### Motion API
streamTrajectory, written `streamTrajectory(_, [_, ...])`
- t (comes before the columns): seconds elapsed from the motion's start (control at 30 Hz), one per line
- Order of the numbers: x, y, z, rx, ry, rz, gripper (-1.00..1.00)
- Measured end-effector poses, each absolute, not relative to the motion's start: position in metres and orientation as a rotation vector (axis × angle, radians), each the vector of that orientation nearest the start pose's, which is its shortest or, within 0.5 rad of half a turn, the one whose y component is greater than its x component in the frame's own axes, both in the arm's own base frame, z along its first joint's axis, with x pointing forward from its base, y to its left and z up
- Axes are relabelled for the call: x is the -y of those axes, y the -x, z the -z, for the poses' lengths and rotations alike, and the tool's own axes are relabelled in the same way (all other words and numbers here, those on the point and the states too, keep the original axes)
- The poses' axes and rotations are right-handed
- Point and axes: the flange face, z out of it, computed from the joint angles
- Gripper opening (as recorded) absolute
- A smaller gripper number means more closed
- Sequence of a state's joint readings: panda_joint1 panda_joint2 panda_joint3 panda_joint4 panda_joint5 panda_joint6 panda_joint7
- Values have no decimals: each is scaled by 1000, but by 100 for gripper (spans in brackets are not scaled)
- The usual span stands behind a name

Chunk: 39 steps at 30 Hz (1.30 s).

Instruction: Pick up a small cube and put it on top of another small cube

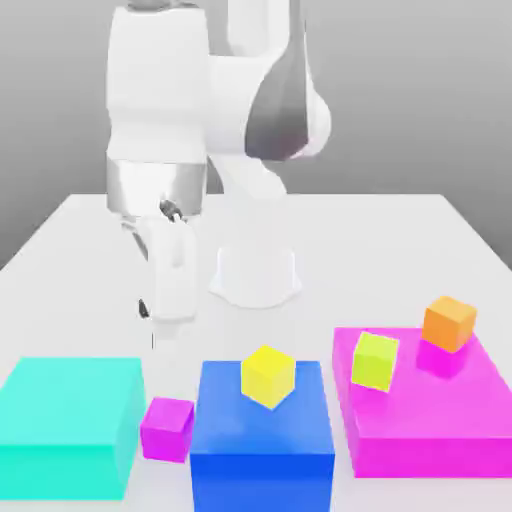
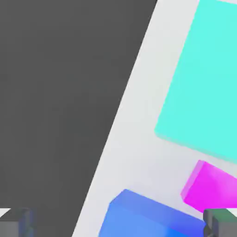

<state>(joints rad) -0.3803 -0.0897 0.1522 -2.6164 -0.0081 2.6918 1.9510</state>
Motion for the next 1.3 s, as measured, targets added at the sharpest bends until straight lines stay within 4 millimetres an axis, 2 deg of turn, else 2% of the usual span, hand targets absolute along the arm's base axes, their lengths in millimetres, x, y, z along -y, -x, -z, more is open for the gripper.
streamTrajectory(0.2, [115,-399,-212,-2956,1012,23,0])
streamTrajectory(0.4, [114,-394,-147,-2992,954,0,0])
streamTrajectory(0.43, [114,-393,-138,-2993,954,0,-100])
streamTrajectory(0.63, [114,-393,-134,-2991,953,3,-100])
streamTrajectory(0.73, [114,-394,-153,-2991,952,2,-100])
streamTrajectory(0.9, [116,-397,-207,-2980,969,0,-100])
streamTrajectory(1.07, [78,-413,-273,-2858,1238,-14,-100])
streamTrajectory(1.23, [30,-413,-335,-2705,1534,-17,-100])
streamTrajectory(1.27, [17,-411,-345,-2670,1602,-16,-100])
streamTrajectory(1.3, [1,-407,-346,-2641,1674,-8,-100])
